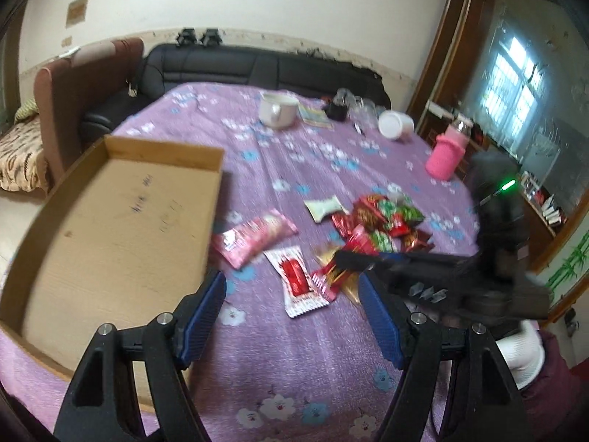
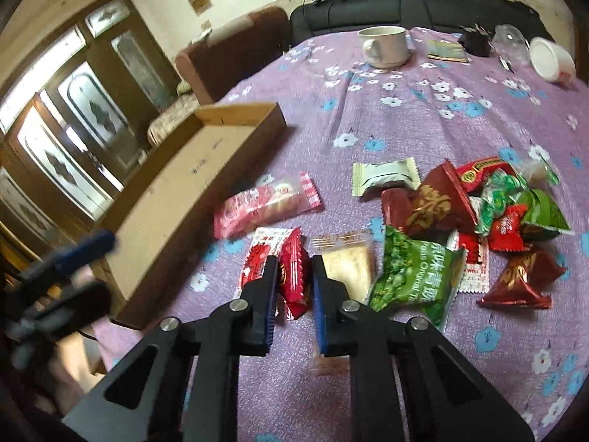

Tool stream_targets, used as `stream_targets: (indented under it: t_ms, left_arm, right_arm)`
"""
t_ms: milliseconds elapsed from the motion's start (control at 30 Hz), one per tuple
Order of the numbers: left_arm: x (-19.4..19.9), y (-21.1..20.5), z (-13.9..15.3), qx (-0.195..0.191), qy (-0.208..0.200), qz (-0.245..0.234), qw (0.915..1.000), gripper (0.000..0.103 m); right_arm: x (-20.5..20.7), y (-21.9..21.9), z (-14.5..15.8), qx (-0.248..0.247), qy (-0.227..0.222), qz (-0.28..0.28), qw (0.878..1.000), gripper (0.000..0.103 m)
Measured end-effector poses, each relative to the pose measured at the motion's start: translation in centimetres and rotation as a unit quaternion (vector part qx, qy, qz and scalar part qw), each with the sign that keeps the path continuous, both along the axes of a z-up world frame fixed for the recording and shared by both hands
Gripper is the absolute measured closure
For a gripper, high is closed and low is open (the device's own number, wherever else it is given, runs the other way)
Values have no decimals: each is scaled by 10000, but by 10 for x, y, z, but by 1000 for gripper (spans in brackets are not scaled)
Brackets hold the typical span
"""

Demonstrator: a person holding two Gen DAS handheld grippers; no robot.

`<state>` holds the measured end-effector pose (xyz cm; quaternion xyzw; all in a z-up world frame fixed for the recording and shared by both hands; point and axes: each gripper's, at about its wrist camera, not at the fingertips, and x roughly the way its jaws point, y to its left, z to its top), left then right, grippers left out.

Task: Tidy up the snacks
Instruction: 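Grasp the white-red sachet with the left tool while the right tool grasps a red packet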

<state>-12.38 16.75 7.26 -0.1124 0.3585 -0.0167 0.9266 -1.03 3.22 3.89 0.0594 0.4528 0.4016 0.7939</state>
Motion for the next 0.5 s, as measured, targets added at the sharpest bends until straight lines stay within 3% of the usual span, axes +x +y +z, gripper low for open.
stream_targets:
  t_ms: [200, 367, 433, 500]
  left_arm:
    - [33, -20, -25, 151, 540, -101, 9984, 38]
    - [60, -30, -48, 518, 994, -93, 9937, 68]
    - [63, -35, -54, 721, 994, -101, 9924, 73]
    - [61, -33, -50, 605, 991, -125, 9932, 76]
  right_arm:
    - [2, -39, 14, 240, -86, -417, 9988, 84]
    - [-1, -54, 15, 307, -26, -482, 9984, 84]
    - [-1, -53, 14, 323, -3, -450, 9985, 84]
    - [-3, -52, 15, 335, -8, -411, 9986, 84]
